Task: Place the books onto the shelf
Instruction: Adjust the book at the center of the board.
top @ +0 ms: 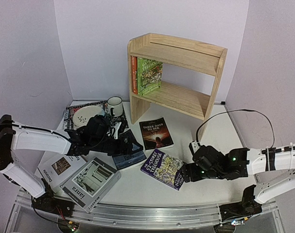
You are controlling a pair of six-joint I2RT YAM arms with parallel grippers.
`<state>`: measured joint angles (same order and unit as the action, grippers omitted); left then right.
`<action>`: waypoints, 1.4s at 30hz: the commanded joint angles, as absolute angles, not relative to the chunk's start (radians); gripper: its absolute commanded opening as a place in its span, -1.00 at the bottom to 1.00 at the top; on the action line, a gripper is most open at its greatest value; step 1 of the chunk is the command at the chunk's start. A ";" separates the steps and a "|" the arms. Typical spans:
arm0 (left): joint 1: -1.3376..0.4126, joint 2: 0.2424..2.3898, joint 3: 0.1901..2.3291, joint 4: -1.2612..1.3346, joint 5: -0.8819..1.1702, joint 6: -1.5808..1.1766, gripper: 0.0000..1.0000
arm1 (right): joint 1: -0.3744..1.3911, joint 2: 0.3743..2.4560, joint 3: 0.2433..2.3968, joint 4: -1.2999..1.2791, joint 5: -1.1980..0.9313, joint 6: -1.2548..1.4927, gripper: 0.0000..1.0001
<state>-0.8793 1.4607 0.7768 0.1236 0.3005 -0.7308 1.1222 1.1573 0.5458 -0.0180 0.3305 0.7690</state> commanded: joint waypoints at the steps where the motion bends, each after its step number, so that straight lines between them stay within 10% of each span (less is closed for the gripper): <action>1: -0.900 1.460 0.756 0.169 0.256 -0.826 0.88 | 1.086 1.236 0.633 -0.103 0.327 0.645 0.67; 26: -0.953 1.466 0.670 0.220 0.271 -0.960 0.88 | 0.909 1.470 0.594 0.095 -0.083 0.556 0.41; 42: -0.974 1.457 0.631 0.230 0.303 -0.975 0.87 | 1.190 1.376 0.555 0.020 0.044 0.758 0.09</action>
